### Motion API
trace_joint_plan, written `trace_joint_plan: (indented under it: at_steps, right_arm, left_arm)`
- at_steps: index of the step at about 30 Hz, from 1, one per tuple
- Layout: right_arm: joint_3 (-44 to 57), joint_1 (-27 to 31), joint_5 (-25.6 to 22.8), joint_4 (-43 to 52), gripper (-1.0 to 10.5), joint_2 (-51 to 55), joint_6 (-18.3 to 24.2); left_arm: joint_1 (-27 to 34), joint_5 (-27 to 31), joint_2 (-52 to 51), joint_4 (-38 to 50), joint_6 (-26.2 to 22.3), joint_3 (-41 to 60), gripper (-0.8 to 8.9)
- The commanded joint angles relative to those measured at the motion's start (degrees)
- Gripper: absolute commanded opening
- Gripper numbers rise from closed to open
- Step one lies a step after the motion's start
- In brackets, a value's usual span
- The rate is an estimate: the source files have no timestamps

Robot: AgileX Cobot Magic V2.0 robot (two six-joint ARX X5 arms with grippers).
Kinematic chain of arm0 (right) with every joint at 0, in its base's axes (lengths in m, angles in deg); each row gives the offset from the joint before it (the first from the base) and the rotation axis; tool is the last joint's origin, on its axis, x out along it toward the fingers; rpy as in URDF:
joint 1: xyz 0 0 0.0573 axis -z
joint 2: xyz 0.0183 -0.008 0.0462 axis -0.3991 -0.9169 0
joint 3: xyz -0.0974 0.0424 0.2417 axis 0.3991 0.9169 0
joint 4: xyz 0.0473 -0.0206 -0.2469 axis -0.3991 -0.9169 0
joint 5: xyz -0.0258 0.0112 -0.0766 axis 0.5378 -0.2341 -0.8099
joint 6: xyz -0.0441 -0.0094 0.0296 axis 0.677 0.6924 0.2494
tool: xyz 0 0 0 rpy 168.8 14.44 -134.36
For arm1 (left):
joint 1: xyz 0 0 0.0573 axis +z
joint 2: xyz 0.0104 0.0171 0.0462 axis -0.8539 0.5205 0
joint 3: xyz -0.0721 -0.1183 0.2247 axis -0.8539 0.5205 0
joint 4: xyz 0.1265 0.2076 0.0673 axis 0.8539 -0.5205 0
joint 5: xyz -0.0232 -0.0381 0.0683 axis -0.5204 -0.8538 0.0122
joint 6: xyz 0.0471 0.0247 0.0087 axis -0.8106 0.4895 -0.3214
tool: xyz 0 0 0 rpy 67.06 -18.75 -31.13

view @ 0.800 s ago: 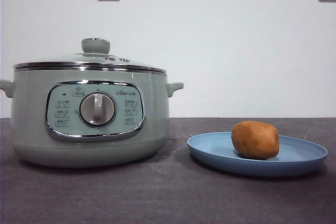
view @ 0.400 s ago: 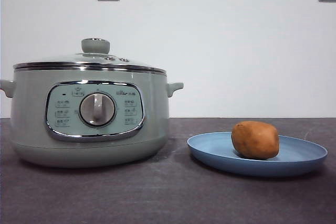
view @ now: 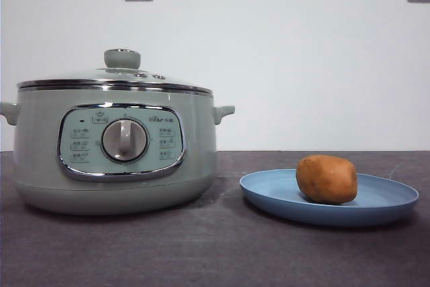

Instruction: Take the potato out from the steamer,put the potato on the plate,close the lid

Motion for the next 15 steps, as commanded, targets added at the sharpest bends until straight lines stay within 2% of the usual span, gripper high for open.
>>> trace_joint_plan:
  at_steps: [1,15]
  right_arm:
    - [0.7,-0.1,-0.2,-0.5,0.0,0.1,-0.4]
    - [0.7,-1.0,-0.2,-0.5,0.0,0.1,-0.4]
  left_arm:
    - [0.2,0.0,0.0,0.2,0.3,0.7,0.0]
    - [0.2,0.0,0.0,0.2,0.3,0.7,0.0]
